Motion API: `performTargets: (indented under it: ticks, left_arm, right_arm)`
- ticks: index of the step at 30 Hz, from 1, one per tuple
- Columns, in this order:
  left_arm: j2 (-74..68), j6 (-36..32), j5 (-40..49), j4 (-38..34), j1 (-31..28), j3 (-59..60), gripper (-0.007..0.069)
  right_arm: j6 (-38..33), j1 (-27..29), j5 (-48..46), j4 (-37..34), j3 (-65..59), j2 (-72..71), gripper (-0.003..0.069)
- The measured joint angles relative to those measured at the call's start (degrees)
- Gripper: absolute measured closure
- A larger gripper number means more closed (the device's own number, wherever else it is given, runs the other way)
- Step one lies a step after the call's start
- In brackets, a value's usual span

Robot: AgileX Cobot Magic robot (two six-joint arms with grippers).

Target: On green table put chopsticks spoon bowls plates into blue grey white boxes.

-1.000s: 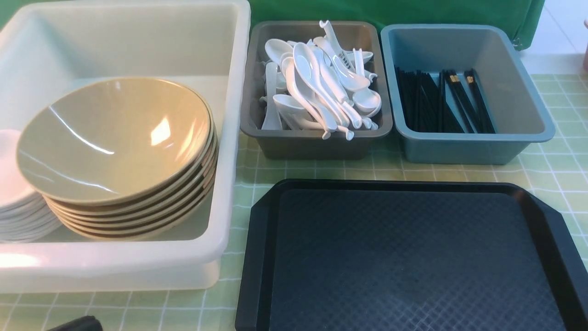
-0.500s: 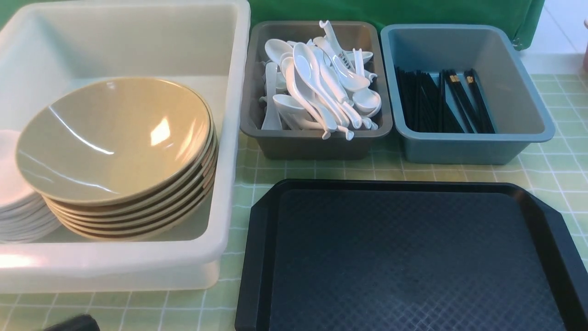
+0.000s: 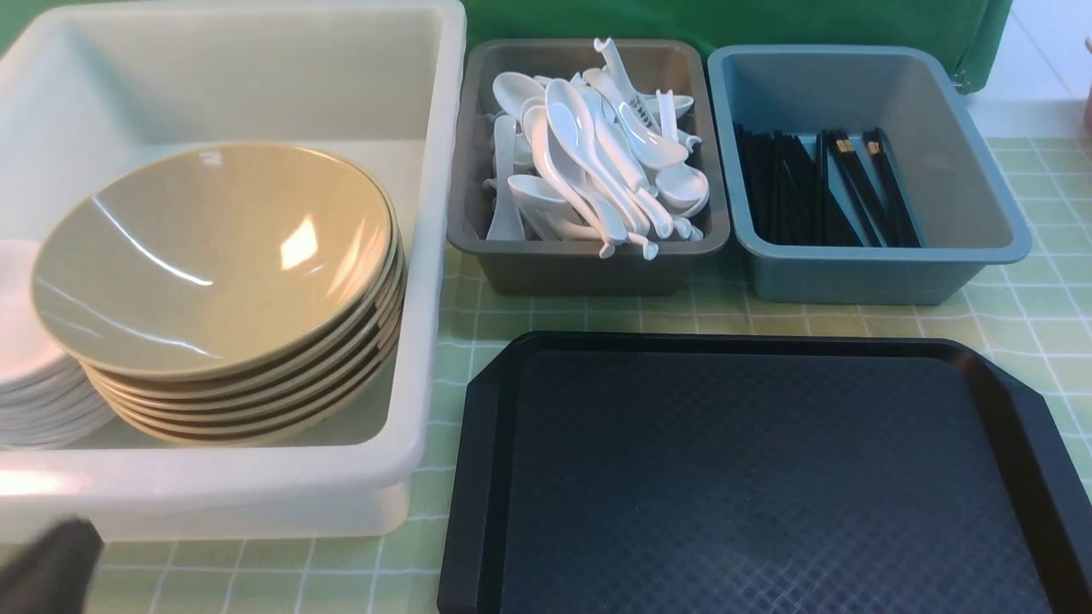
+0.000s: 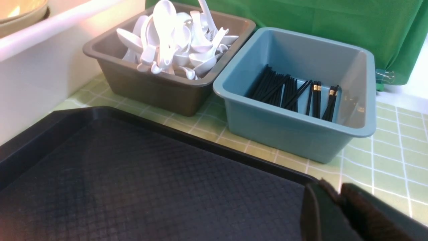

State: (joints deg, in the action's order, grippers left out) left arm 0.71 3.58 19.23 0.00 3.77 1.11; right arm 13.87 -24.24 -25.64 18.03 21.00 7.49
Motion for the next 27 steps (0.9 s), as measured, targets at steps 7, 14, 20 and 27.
performTargets:
  ticks: [7, 14, 20, 27]
  left_arm:
    - [0.0, -1.36, 0.18, -1.63, -3.31, 0.15, 0.0626]
    - [0.0, -1.4, -0.06, -1.63, -4.25, 0.22, 0.0626]
    - [0.0, -1.4, -0.06, -1.63, -4.31, 0.22, 0.0626]
    - [0.0, -1.42, -0.06, -1.63, -4.31, 0.22, 0.0626]
  right_arm:
    - [0.07, 0.0, 0.07, 0.0, -0.1, 0.0, 0.0565]
    - [0.11, 0.0, 0.07, 0.0, -0.11, 0.0, 0.0558]
    - [0.11, 0.0, 0.07, 0.0, -0.11, 0.0, 0.0549]
    - [0.11, 0.0, 0.07, 0.0, -0.11, 0.0, 0.0546]
